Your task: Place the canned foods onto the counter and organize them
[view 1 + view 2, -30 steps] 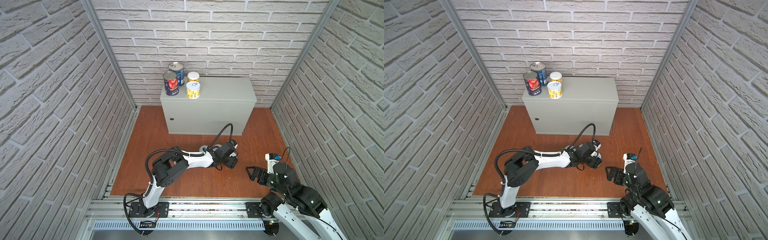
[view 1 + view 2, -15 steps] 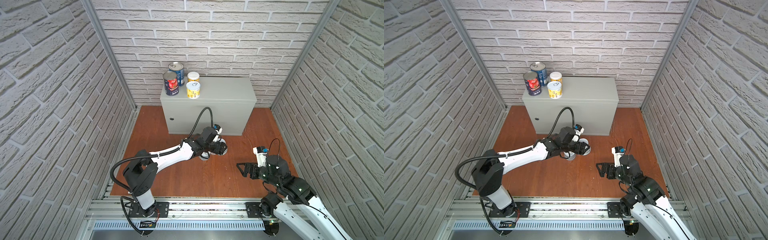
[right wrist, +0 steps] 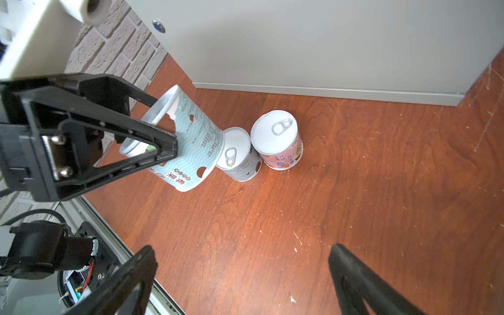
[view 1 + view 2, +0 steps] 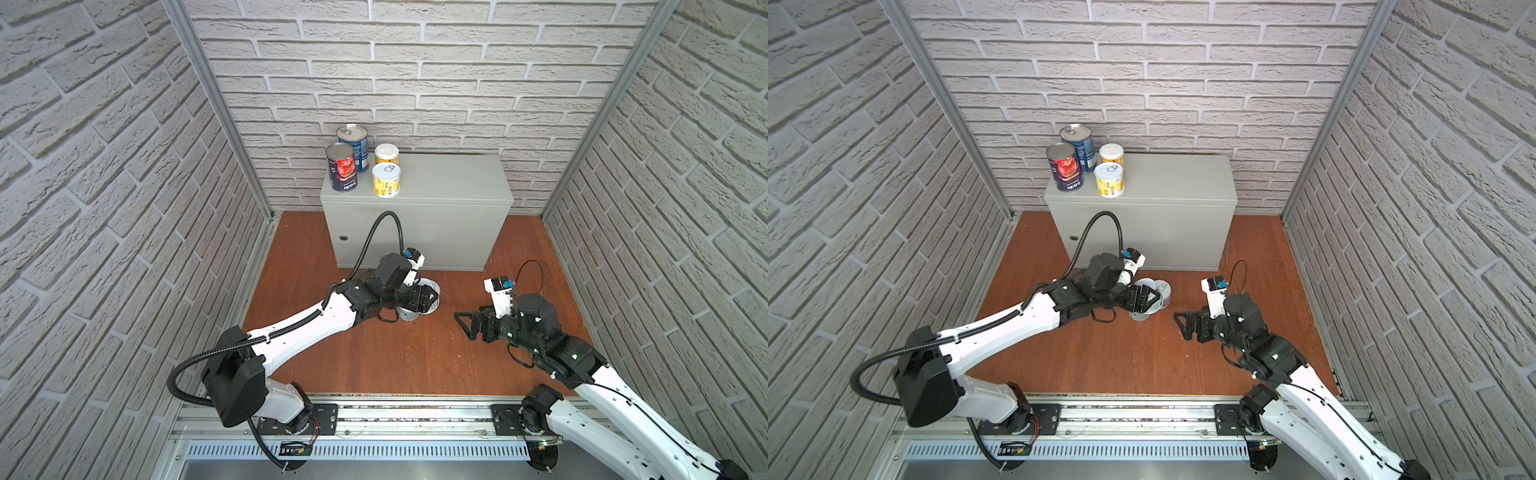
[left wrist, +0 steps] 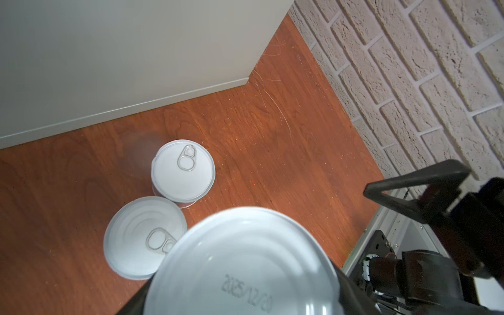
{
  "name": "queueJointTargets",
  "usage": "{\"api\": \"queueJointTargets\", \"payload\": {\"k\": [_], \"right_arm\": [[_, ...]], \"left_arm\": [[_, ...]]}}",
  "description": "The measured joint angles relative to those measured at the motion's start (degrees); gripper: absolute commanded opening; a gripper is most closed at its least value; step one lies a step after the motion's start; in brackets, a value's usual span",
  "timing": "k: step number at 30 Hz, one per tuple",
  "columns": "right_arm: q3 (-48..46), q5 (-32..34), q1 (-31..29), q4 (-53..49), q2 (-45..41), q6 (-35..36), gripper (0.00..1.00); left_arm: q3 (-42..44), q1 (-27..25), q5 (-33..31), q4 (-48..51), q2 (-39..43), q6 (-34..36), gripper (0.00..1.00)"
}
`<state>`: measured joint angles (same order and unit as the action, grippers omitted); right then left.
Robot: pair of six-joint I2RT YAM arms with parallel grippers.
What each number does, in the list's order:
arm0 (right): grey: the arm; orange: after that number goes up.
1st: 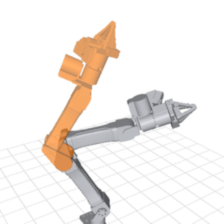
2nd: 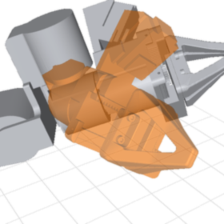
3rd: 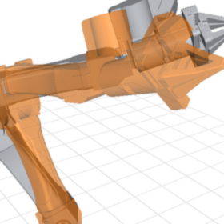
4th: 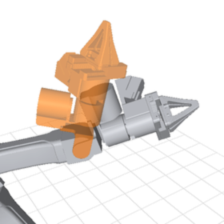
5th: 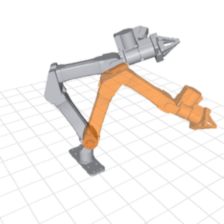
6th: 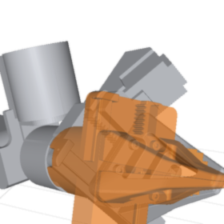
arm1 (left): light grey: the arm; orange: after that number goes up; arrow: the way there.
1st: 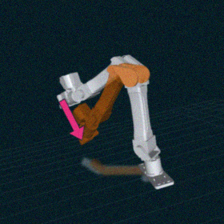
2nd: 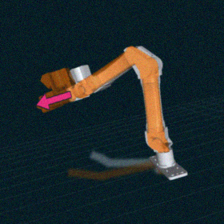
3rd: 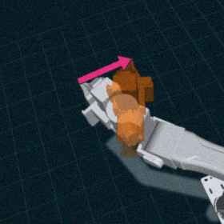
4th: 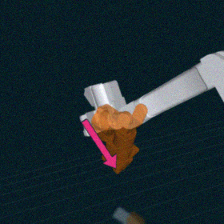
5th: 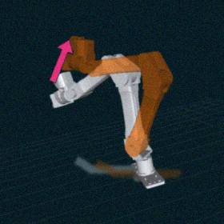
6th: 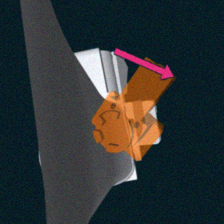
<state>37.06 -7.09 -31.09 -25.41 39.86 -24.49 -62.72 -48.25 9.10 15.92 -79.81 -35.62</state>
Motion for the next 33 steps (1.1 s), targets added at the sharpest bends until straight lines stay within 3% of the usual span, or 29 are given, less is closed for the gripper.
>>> {"api": "queueJointTargets", "payload": {"k": [7, 16, 33], "right_arm": [[1.31, 2.34, -8.59, 6.69, 8.26, 3.89, 1.00], [0.42, 2.99, -14.75, 20.76, 10.93, 9.01, 1.00], [0.00, 3.85, -16.98, 26.40, 14.91, 17.27, 1.00]], "left_arm": [[1.86, 3.02, 0.72, 1.16, 3.82, -1.79, 0.54], [2.38, 4.37, 3.89, 3.85, 5.38, -3.91, 0.54], [2.38, 4.48, 11.41, 5.49, 7.32, -6.45, 0.54]]}}
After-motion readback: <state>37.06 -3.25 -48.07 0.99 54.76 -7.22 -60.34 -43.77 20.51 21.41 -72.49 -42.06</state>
